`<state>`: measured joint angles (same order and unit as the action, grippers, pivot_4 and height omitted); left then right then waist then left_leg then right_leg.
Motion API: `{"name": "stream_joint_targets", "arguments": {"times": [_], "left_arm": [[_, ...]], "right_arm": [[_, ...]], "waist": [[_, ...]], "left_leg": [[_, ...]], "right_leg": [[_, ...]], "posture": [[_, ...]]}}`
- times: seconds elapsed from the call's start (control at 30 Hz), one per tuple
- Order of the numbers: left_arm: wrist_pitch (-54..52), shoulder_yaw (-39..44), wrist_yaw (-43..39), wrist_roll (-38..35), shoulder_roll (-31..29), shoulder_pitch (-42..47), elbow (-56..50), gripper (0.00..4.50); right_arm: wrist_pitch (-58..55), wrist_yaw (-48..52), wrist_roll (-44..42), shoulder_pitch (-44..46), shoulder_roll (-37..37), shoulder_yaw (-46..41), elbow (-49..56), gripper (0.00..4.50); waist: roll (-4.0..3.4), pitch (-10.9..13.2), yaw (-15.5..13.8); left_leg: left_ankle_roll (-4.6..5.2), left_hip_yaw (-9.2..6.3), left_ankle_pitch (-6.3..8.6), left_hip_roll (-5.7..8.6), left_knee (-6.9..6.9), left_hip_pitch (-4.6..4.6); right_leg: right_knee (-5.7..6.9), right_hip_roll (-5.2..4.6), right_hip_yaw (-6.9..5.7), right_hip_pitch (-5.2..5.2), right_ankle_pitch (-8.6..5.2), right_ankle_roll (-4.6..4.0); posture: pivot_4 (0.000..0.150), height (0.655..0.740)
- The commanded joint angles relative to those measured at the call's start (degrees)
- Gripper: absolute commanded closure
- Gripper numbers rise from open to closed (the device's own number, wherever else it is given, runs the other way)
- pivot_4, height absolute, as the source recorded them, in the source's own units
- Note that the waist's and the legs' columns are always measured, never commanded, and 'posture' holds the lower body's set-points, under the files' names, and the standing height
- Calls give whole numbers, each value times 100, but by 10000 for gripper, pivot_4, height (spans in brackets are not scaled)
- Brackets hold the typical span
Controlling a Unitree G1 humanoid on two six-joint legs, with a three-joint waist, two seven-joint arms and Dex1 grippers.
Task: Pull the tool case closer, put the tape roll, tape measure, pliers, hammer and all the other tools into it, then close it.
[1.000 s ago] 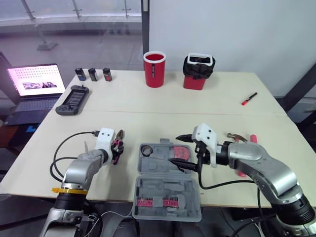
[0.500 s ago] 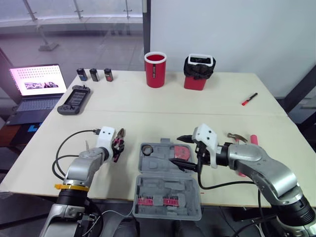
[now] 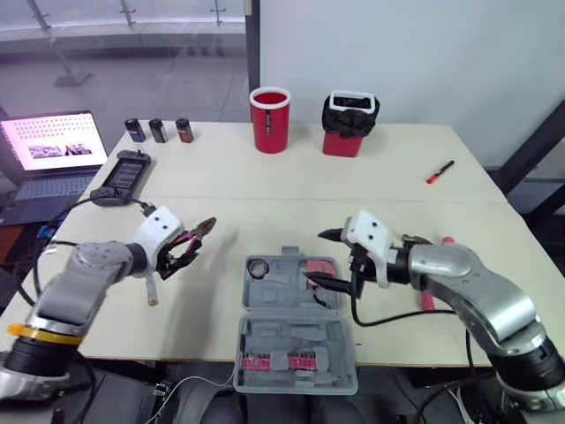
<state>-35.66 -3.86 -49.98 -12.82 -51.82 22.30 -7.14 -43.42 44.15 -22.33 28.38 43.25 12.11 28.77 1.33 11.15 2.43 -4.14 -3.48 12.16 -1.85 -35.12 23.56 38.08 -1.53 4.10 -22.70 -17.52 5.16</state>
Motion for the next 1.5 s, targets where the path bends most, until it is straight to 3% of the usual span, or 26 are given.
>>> {"name": "stream_joint_targets", "arguments": {"times": [0.03, 0.27, 0.43, 0.73, 1.23, 1.27, 1.3, 1.37, 1.5], "left_arm": [[684, -293, -1125, -37, -292, 533, -18, 18437], [1460, -1208, -2493, 292, -39, 1645, 905, 18437], [2018, -1575, -2941, 571, 372, 2208, 1359, 18437], [2413, -1633, -3259, 778, 785, 2765, 1975, 18437], [2586, -1603, -3341, 1015, 982, 2738, 2023, 18437], [2594, -1602, -3349, 1022, 979, 2728, 2016, 18437], [2593, -1601, -3353, 1026, 978, 2714, 2001, 18437], [2537, -1589, -3353, 1017, 987, 2700, 1967, 18437], [2545, -1567, -3364, 1037, 1000, 2698, 1977, 18437]], "right_arm": [[14, 178, 487, 782, -111, 625, -232, 0], [-402, 414, 1246, 2260, -967, 1961, -1265, 0], [-986, 742, 1344, 2727, -1336, 2495, -1589, 0], [-1489, 734, 1335, 2844, -1617, 2407, -1925, 0], [-1840, 605, 1258, 3013, -1976, 2133, -2147, 0], [-1848, 594, 1260, 3016, -1990, 2119, -2158, 5286], [-1845, 589, 1268, 3013, -1994, 2119, -2165, 7292], [-1830, 582, 1280, 3002, -1996, 2127, -2175, 18385], [-1806, 566, 1293, 2982, -2006, 2136, -2192, 33406]], "waist": [[1, 2, -1], [-2, 4, 13], [-3, 5, -5], [-4, 5, 16], [-6, 7, 17], [-6, 7, 17], [-7, 7, 17], [-6, 7, 17], [-7, 7, 22]], "left_leg": [[0, 0, 0, -1, 1, 0], [2, 5, -1, -1, -4, 15], [2, -12, -1, 1, -16, 103], [3, -12, -2, 1, -27, 94], [4, -17, -2, 0, -100, 93], [4, -17, -2, 0, -100, 93], [4, -17, -2, 0, -100, 93], [4, -18, -2, 0, -97, 93], [4, -19, -2, 1, -95, 93]], "right_leg": [[0, 1, 0, 0, 0, -1], [6, 7, 4, -16, 14, 19], [32, 7, -11, -97, 15, 21], [52, 8, -12, -95, 15, 21], [116, 13, -11, -89, 14, 22], [116, 13, -11, -89, 14, 22], [116, 13, -11, -90, 14, 22], [117, 13, -11, -90, 14, 22], [117, 13, -12, -90, 14, 22]], "posture": [[1500, 7387], [1500, 7387], [1500, 7387], [1500, 7387], [1500, 7387], [1500, 7387], [1500, 7387], [1500, 7387], [1500, 7387]]}}
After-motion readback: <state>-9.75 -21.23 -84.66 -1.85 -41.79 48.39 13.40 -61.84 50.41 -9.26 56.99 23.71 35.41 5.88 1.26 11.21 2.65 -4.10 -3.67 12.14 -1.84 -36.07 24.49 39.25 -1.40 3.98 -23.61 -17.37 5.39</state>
